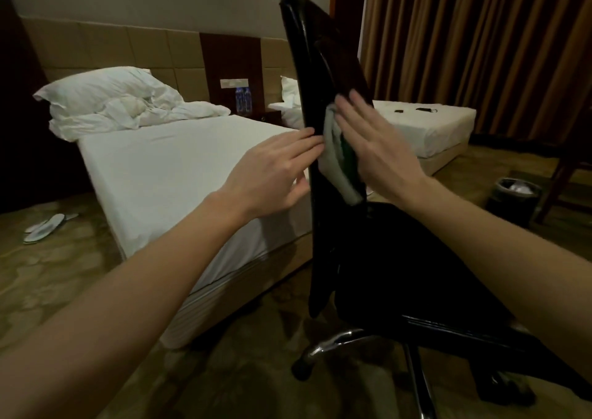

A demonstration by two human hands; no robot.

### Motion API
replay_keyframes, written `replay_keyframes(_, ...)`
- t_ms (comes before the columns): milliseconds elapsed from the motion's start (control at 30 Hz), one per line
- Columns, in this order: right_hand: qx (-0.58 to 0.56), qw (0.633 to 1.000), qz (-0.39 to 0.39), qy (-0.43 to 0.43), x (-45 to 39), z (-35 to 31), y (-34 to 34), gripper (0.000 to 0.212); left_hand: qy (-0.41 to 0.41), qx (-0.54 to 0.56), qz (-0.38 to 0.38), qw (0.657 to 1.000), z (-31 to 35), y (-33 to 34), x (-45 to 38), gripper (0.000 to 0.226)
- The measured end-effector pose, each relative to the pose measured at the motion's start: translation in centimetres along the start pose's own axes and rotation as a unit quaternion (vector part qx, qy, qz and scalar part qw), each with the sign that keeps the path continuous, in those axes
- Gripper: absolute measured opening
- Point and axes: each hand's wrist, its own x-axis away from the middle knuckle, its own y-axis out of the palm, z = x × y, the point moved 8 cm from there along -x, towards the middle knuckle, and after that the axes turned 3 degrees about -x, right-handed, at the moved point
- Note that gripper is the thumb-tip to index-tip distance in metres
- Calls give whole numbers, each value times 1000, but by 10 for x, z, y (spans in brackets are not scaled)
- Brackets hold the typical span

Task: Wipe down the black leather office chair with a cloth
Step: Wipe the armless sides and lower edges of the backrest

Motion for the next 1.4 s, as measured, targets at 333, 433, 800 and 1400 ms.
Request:
replay_keyframes(333, 13, 999, -38, -21, 20, -28, 38, 67, -27, 73, -13, 997, -6, 38, 29, 49)
replay_keyframes(433, 72, 996, -45, 0, 2, -9, 33, 72, -68, 120, 7, 990, -8, 49, 44, 49)
replay_keyframes(800, 127, 985, -118, 21, -57, -14, 36, 61, -276, 343, -23, 897, -43, 107, 61, 58)
replay_keyframes(1400, 139, 955, -250, -79, 110, -82, 218, 68, -292, 762, 69, 573, -59, 198, 56, 25)
